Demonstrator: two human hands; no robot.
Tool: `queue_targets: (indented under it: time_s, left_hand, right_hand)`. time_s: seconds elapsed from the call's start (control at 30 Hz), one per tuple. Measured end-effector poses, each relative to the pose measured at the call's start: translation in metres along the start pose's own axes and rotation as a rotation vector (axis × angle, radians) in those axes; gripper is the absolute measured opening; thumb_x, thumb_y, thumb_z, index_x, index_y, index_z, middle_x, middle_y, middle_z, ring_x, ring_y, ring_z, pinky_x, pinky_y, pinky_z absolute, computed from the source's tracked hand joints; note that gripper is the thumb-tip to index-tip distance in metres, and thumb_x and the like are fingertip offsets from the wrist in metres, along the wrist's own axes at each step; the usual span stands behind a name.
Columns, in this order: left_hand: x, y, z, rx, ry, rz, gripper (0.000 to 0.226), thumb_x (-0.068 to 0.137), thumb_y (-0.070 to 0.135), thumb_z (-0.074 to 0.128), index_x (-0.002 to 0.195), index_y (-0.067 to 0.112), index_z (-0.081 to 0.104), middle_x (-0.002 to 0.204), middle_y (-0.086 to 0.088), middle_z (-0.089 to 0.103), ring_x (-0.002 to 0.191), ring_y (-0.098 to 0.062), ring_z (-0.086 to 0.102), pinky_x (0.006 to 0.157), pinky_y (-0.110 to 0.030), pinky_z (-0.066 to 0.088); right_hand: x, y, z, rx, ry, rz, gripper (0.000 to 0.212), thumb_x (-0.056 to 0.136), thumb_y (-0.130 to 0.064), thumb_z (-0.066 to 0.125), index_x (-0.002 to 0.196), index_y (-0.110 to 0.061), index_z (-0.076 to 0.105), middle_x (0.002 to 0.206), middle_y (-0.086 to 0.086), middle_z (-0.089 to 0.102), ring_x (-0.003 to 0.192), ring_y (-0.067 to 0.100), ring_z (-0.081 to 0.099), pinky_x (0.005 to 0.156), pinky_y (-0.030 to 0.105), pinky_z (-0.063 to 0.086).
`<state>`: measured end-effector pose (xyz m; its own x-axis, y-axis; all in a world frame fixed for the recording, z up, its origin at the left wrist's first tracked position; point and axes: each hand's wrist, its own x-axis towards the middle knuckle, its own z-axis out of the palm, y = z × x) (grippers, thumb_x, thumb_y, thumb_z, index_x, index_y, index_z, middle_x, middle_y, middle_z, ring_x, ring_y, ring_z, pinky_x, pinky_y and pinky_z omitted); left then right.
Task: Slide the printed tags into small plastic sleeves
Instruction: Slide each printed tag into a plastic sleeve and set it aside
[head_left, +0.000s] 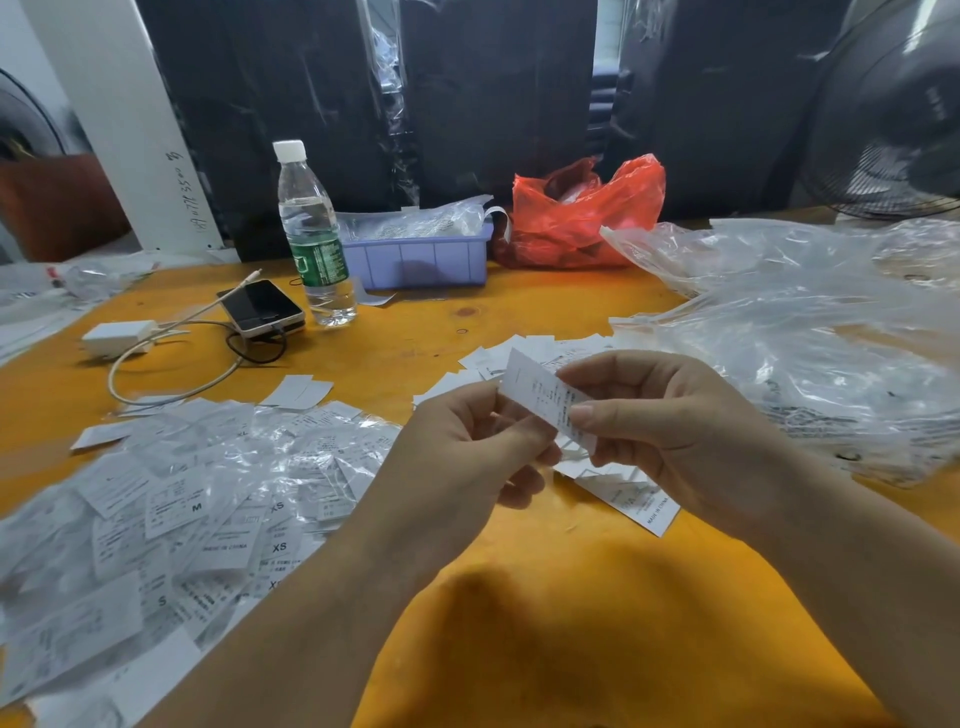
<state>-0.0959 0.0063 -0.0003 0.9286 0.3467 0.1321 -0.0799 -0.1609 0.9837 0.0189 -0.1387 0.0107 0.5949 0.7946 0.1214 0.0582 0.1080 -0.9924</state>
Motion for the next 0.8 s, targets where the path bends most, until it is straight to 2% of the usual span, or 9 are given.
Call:
queue_targets:
  time_s: [0.07, 0.17, 0.27, 0.33, 0.43, 0.57, 0.67, 0.73, 0.8]
  left_hand:
    - [0.001, -0.001, -0.001, 0.018, 0.004, -0.01, 0.016, 0.082, 0.026, 0.075, 0.096, 0.019, 0.074, 0.081, -0.006, 0.072, 0.065, -0.01, 0.065, 0.059, -0.024, 0.056]
    - [0.002, -0.001, -0.002, 0.054, 0.027, -0.028, 0.03, 0.073, 0.033, 0.069, 0.092, 0.01, 0.072, 0.088, -0.01, 0.07, 0.069, -0.006, 0.065, 0.061, -0.026, 0.057]
    - [0.002, -0.001, -0.002, 0.051, 0.041, -0.034, 0.022, 0.078, 0.031, 0.079, 0.082, 0.012, 0.07, 0.081, 0.004, 0.072, 0.07, -0.002, 0.065, 0.057, -0.021, 0.054]
    - [0.002, 0.0, -0.002, 0.028, 0.056, -0.038, 0.021, 0.074, 0.035, 0.076, 0.075, 0.015, 0.069, 0.078, 0.006, 0.072, 0.068, -0.001, 0.064, 0.056, -0.019, 0.053]
    - [0.002, 0.0, -0.001, 0.029, 0.059, -0.044, 0.023, 0.068, 0.04, 0.075, 0.074, 0.018, 0.07, 0.073, 0.008, 0.069, 0.068, -0.003, 0.065, 0.058, -0.02, 0.054]
    - [0.001, -0.001, -0.001, 0.038, 0.041, -0.057, 0.015, 0.076, 0.033, 0.076, 0.074, 0.02, 0.071, 0.072, 0.009, 0.068, 0.068, -0.004, 0.065, 0.058, -0.019, 0.052]
    - [0.001, -0.001, 0.0, 0.036, 0.012, -0.066, 0.013, 0.078, 0.031, 0.075, 0.069, 0.023, 0.069, 0.075, 0.003, 0.07, 0.066, -0.005, 0.064, 0.059, -0.019, 0.054]
    - [0.001, -0.001, 0.0, 0.041, -0.014, -0.069, 0.015, 0.079, 0.03, 0.075, 0.073, 0.018, 0.068, 0.081, -0.002, 0.071, 0.067, -0.005, 0.064, 0.061, -0.019, 0.055]
    - [0.001, -0.002, 0.0, 0.057, -0.038, -0.062, 0.022, 0.082, 0.027, 0.073, 0.089, 0.007, 0.068, 0.081, -0.003, 0.07, 0.067, -0.005, 0.062, 0.063, -0.019, 0.054]
  right_hand:
    - [0.0, -0.001, -0.001, -0.059, -0.018, 0.017, 0.023, 0.065, -0.016, 0.072, 0.088, -0.012, 0.075, 0.09, 0.01, 0.074, 0.073, 0.017, 0.066, 0.064, 0.025, 0.053]
    - [-0.001, -0.003, -0.002, -0.103, -0.029, 0.032, 0.01, 0.066, -0.018, 0.072, 0.075, -0.014, 0.073, 0.083, 0.008, 0.074, 0.072, 0.014, 0.065, 0.067, 0.027, 0.05]
    - [-0.001, -0.007, -0.002, -0.116, -0.015, 0.019, 0.012, 0.065, -0.027, 0.074, 0.071, -0.017, 0.071, 0.082, 0.008, 0.073, 0.065, 0.01, 0.06, 0.064, 0.027, 0.044]
    - [-0.001, -0.01, -0.003, -0.059, 0.017, -0.007, 0.013, 0.063, -0.029, 0.075, 0.068, -0.019, 0.071, 0.083, 0.012, 0.07, 0.059, 0.012, 0.05, 0.06, 0.027, 0.043]
    - [-0.003, -0.013, -0.004, 0.011, 0.057, -0.079, 0.015, 0.064, -0.028, 0.082, 0.068, -0.02, 0.07, 0.083, 0.021, 0.059, 0.055, 0.015, 0.039, 0.055, 0.026, 0.043]
    - [-0.004, -0.014, -0.001, -0.029, 0.053, -0.147, 0.02, 0.061, -0.03, 0.086, 0.068, -0.02, 0.071, 0.082, 0.029, 0.058, 0.052, 0.013, 0.045, 0.056, 0.03, 0.044]
    - [-0.005, -0.013, 0.002, -0.049, 0.028, -0.167, 0.012, 0.064, -0.028, 0.08, 0.067, -0.019, 0.071, 0.073, 0.017, 0.063, 0.051, 0.013, 0.047, 0.053, 0.028, 0.043]
    - [-0.005, -0.012, 0.004, -0.094, 0.026, -0.176, 0.01, 0.066, -0.029, 0.075, 0.068, -0.02, 0.072, 0.071, 0.015, 0.065, 0.052, 0.014, 0.047, 0.053, 0.029, 0.043]
    - [-0.006, -0.012, 0.004, -0.153, 0.034, -0.186, 0.011, 0.067, -0.031, 0.074, 0.069, -0.02, 0.072, 0.075, 0.019, 0.067, 0.053, 0.015, 0.048, 0.053, 0.029, 0.044]
